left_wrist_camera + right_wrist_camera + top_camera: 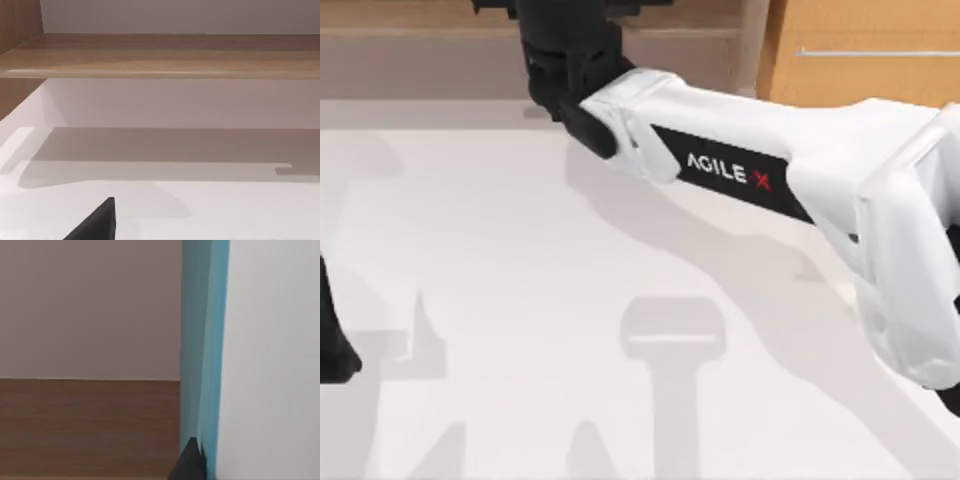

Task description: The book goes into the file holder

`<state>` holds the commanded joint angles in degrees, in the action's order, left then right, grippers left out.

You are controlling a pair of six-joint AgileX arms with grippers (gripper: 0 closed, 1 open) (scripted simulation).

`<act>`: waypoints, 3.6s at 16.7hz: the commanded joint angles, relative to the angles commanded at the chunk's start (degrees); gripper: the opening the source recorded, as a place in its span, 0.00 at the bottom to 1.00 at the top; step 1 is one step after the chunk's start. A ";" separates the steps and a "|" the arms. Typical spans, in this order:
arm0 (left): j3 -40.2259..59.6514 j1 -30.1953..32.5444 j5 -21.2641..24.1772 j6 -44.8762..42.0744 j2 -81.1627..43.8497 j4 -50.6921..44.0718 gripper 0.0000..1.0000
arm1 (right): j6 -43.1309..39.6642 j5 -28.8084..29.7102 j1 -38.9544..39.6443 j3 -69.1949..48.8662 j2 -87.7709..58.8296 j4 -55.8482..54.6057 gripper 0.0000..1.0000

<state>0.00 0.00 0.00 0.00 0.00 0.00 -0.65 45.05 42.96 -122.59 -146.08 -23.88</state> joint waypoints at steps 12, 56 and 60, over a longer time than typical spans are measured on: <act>0.00 0.00 0.00 0.00 0.00 0.00 1.00 | 0.17 -0.04 0.23 -1.99 0.54 2.74 0.00; 0.00 0.00 0.00 0.00 0.00 0.00 1.00 | 83.01 -66.53 -70.82 73.44 41.49 -14.48 0.00; 0.00 0.00 0.00 0.00 0.00 0.00 1.00 | 83.87 -71.67 -72.88 71.16 38.25 -16.06 0.00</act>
<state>0.00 0.00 0.00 0.00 0.00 0.00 83.22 -26.61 -29.92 -51.43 -107.83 -39.94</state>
